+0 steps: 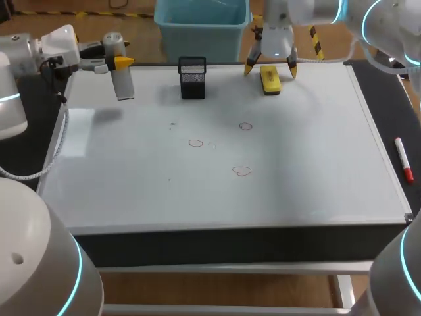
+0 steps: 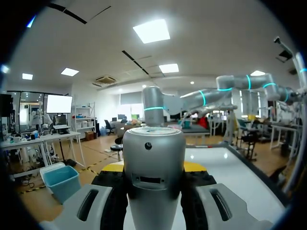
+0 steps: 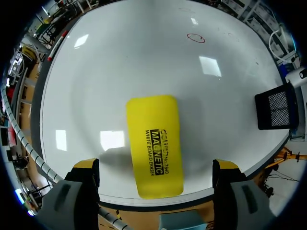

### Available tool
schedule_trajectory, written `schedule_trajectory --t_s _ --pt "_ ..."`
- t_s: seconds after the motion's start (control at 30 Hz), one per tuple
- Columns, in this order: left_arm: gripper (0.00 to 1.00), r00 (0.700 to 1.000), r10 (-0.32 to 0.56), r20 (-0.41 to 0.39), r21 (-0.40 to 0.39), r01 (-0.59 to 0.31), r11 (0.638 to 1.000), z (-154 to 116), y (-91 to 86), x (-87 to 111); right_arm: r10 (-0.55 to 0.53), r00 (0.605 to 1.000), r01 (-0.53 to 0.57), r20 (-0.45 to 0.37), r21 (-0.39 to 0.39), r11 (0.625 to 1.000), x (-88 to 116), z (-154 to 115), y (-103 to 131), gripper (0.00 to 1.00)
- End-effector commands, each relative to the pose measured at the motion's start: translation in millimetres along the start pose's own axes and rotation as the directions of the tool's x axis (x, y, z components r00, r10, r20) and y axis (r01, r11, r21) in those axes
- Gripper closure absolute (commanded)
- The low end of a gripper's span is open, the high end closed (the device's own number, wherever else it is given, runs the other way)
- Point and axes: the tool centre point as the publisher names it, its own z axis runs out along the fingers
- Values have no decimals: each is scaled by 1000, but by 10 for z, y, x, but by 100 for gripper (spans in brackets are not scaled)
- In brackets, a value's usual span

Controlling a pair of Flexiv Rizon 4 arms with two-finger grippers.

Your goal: Pick up the inspection probe, press it on each red-marked spot on the whiteboard one by one, put down the probe, pick up the eraser, and wipe off all the red marks.

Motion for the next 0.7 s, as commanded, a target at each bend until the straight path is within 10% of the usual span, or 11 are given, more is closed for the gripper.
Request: schedule_trajectory --t_s 0.03,0.1,0.13,0.23,0.7 --pt "100 1000 1 0 1 -1 1000 2 -5 -2 3 1000 -3 -5 -16 1000 -1 14 -62 0" --pt "100 1000 1 0 1 -1 1000 2 -5 -2 5 1000 -5 -4 -18 1000 0 16 -60 14" --pt "100 1000 1 0 1 -1 1000 2 -5 -2 6 1000 -6 -5 -18 1000 1 17 -58 60" --pt "100 1000 1 0 1 -1 1000 2 -5 -2 9 1000 -9 -7 -16 1000 -2 0 -40 100" --pt "100 1000 1 0 1 -1 1000 2 -5 -2 13 999 -13 -29 20 1000 -59 -278 193 100"
